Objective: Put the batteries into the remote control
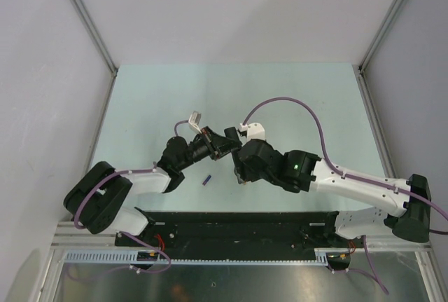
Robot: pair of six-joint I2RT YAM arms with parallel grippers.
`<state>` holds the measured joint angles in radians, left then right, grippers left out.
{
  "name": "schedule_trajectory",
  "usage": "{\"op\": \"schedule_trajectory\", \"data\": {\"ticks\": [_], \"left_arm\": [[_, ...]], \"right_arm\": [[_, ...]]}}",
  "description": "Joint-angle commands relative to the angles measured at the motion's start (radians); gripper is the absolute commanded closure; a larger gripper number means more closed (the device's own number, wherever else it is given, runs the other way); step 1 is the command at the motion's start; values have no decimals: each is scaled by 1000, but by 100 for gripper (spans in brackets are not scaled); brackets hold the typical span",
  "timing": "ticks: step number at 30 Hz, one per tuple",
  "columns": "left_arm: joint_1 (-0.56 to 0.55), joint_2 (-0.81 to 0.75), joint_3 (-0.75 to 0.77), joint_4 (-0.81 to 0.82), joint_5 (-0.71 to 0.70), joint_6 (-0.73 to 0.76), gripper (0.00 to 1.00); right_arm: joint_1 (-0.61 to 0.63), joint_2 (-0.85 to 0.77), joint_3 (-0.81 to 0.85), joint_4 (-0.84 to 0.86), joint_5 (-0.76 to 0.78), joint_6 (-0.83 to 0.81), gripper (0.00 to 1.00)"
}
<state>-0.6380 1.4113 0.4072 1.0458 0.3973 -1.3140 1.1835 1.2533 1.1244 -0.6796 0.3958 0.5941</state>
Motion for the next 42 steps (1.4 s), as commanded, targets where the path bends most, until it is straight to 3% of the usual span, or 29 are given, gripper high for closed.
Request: {"op": "schedule_trajectory", "data": {"ticks": [1,23,38,42], "left_arm": [[6,2,36,54,14,-18,100],[14,-2,24,54,-11,21,100],[60,25,30,53,1,47,100],[78,11,16,54,21,44,100]], "right_arm": [[7,14,43,-6,11,0,38],[10,-17,43,-47,-3,9,57],[11,-107,41,-120,32,26,59],[-57,-106,14,-169,80,24,58]]}}
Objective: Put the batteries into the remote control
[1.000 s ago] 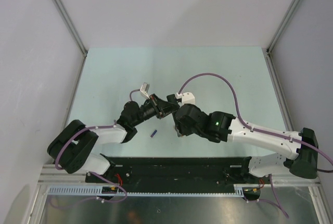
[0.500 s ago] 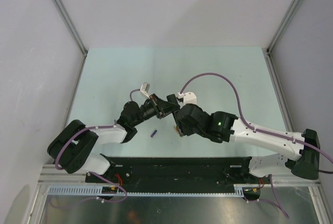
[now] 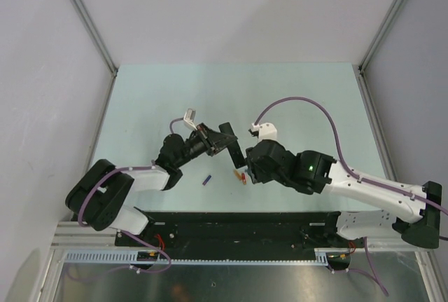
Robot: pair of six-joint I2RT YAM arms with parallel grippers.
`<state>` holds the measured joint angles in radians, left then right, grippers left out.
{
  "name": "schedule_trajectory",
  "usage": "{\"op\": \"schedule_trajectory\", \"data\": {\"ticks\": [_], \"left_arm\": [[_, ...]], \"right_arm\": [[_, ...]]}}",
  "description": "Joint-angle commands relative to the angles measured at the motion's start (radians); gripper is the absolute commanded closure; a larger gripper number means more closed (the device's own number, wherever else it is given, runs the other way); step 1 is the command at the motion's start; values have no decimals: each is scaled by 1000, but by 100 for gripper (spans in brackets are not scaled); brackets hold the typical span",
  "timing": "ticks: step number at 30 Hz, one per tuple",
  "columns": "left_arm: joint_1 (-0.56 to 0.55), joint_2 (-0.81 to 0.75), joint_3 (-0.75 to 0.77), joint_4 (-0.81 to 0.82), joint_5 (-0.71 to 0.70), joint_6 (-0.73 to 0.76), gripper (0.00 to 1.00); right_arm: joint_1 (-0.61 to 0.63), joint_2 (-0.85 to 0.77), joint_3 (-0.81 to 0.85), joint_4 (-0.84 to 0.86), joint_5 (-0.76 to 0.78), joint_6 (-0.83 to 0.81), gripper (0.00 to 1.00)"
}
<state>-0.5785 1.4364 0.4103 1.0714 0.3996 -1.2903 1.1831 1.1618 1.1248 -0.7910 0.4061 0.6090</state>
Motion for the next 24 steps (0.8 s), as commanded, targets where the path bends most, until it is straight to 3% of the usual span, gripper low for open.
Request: {"op": "schedule_trajectory", "data": {"ticks": [1,6,10,18,24], "left_arm": [[25,-31,9,28,28,20,100],[48,-123,-89,27,116,-1,100],[51,-232,-169,28,160,-17,100],[74,-444,-317,16,183,-44,100],[86,-476,-352,5,212,-52,100]], "right_arm": [[-85,-19,-3,-51,69,-1,58],[-330,-36,-187,68,10,-46,57],[-532,22,-241,170,-55,-95,58],[-634,263,-229,266,-95,-236,57],[-668,390,-212,272,-92,-270,58]]}}
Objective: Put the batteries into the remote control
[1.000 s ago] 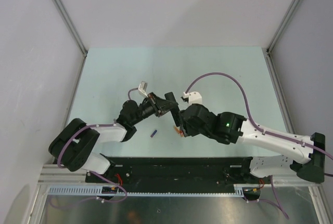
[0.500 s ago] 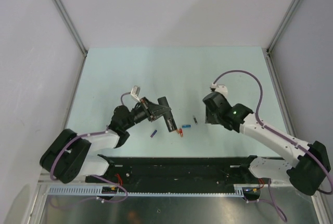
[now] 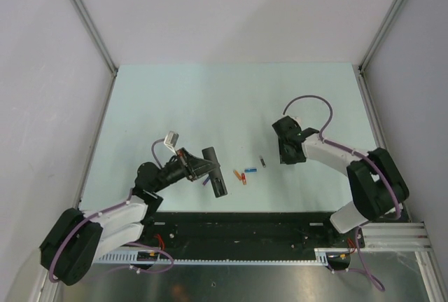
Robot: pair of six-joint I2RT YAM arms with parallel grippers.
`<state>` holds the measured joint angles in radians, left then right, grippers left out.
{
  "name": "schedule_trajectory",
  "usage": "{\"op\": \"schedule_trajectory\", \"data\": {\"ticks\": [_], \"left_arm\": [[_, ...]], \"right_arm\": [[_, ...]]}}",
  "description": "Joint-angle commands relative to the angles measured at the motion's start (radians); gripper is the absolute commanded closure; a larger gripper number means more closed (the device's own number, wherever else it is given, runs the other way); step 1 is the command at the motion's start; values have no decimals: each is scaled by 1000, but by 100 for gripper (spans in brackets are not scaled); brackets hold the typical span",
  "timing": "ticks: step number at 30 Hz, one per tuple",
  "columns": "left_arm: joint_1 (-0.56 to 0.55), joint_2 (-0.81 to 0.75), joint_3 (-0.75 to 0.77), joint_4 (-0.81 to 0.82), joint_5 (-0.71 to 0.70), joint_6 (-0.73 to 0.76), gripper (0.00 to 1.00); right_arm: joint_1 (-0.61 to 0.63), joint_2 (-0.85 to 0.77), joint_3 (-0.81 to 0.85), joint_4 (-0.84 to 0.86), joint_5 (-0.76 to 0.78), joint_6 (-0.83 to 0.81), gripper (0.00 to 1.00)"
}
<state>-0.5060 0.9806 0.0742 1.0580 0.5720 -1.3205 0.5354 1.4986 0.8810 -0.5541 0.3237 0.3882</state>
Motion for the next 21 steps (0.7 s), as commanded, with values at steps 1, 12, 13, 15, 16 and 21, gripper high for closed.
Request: {"op": "schedule_trajectory", "data": {"ticks": [1,12,13,15,16,21], "left_arm": [[17,-22,-17,17,45,-22,100],[26,-34,-45,16,25,-68,100],[27,-39,-50,16,14,-71,100],[26,-52,-63,16,-17,-79,100],[26,-57,-66,16,-26,-77,100],[26,-74,-93,16,-64,-71,100]], "right_arm": [[-22,74,33,40,-9,-51,58],[-41,147,58,46,-38,-23,42],[-41,143,58,39,-35,-22,32],[-38,112,58,26,-29,-8,24],[-29,98,58,16,-17,-6,18],[6,-50,59,-27,3,32,10]]}}
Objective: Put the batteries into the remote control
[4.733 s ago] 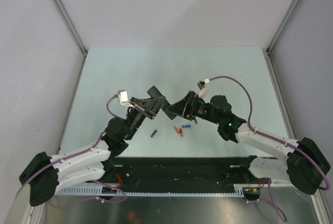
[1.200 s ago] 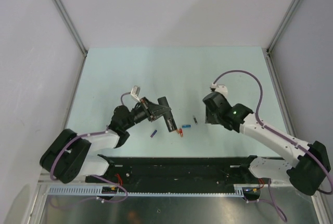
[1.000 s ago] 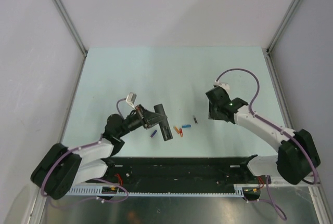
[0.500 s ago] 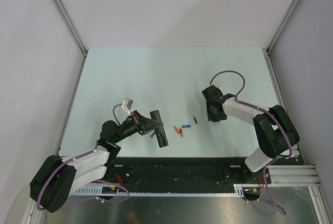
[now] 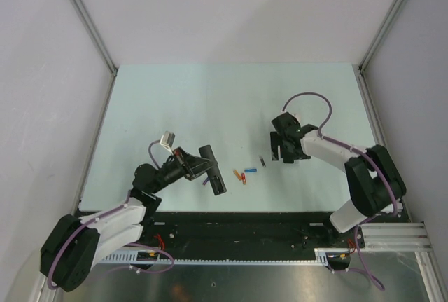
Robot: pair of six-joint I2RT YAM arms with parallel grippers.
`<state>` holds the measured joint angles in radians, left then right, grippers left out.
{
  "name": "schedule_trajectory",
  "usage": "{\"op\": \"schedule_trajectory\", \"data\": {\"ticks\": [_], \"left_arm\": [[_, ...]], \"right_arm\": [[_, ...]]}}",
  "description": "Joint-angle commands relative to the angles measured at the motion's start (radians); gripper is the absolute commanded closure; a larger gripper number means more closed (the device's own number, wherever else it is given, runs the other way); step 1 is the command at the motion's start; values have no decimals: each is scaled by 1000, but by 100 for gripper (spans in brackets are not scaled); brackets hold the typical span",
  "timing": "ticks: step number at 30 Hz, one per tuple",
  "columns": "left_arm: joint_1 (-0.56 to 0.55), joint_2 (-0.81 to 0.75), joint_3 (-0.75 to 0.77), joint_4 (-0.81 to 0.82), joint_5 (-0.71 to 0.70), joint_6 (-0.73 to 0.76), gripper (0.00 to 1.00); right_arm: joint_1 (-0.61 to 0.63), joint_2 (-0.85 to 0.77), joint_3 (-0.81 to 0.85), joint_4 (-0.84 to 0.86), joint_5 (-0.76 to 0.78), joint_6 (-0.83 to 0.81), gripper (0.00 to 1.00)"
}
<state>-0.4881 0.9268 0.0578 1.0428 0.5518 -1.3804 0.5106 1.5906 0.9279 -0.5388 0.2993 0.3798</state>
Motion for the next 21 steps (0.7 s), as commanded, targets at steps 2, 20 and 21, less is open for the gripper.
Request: {"op": "schedule_trajectory", "data": {"ticks": [2,20,21], "left_arm": [[8,-26,-76,30,-52,0,100],[5,164,39,33,34,49,100],[-1,165,39,46,36,60,99]], "right_arm": [[80,-207,15,-70,55,60,9],[390,-641,-137,86,111,272,12],[378,-687,-165,117,74,266,12]]}}
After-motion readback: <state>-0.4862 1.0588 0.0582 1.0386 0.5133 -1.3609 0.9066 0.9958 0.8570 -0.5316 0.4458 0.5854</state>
